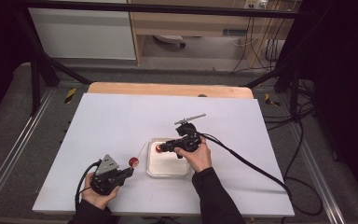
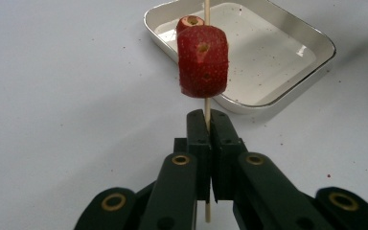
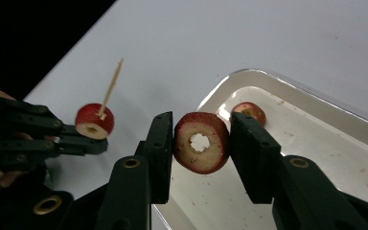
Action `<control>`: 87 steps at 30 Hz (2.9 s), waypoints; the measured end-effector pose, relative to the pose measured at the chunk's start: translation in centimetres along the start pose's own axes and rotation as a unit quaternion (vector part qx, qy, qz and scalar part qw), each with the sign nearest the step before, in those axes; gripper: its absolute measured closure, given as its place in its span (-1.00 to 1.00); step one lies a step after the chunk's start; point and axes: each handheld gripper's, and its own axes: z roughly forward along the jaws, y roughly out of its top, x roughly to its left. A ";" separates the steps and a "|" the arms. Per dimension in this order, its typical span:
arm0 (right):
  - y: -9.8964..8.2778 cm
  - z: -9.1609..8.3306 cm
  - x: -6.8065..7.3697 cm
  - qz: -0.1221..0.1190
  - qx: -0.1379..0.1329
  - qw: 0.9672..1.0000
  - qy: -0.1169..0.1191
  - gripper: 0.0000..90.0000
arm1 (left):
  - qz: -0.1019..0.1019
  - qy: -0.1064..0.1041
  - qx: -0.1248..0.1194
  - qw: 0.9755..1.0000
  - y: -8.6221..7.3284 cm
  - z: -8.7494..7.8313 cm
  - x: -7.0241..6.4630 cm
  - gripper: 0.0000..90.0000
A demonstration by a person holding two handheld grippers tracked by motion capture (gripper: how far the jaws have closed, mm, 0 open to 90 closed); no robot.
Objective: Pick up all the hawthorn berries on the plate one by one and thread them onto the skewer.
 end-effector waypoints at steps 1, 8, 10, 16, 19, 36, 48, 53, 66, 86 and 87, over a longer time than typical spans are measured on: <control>-0.2 -0.1 0.0 0.005 -0.011 1.000 0.008 0.37 | -0.002 0.000 -0.001 1.000 0.0 0.0 0.0 0.96; -1.6 0.0 -0.1 0.032 -0.094 0.994 0.038 0.37 | -0.019 0.000 -0.008 1.000 0.0 -0.1 -0.4 0.96; -2.0 0.0 -0.2 0.042 -0.113 0.992 0.045 0.37 | -0.023 -0.001 -0.010 1.000 0.0 -0.1 -0.4 0.96; -2.7 0.2 -0.4 0.058 -0.161 0.984 0.053 0.37 | -0.047 -0.003 -0.014 0.999 0.0 0.0 -0.6 0.95; -2.9 0.3 -0.4 0.063 -0.189 0.978 0.055 0.37 | -0.056 -0.005 -0.015 0.998 0.0 -0.1 -0.8 0.95; -3.1 0.7 -0.1 0.077 -0.291 0.951 0.067 0.37 | -0.061 -0.007 -0.020 0.998 0.4 0.0 -1.9 0.95; -2.8 0.4 -0.2 0.078 -0.325 0.939 0.075 0.37 | -0.061 -0.013 -0.015 0.998 1.7 0.4 -3.6 0.95; -2.8 0.3 -0.2 0.069 -0.339 0.935 0.076 0.37 | -0.063 -0.008 -0.011 0.998 2.6 0.9 -3.9 0.95; -2.9 0.3 -0.1 0.058 -0.354 0.931 0.071 0.37 | -0.074 -0.010 -0.001 0.997 3.5 1.8 -3.9 0.95; -3.1 0.6 -0.1 0.041 -0.345 0.935 0.064 0.37 | -0.072 -0.013 0.000 0.997 3.7 1.9 -4.1 0.95; -3.1 0.6 -0.1 0.042 -0.346 0.935 0.064 0.37 | -0.072 -0.012 -0.001 0.997 3.7 2.0 -4.1 0.96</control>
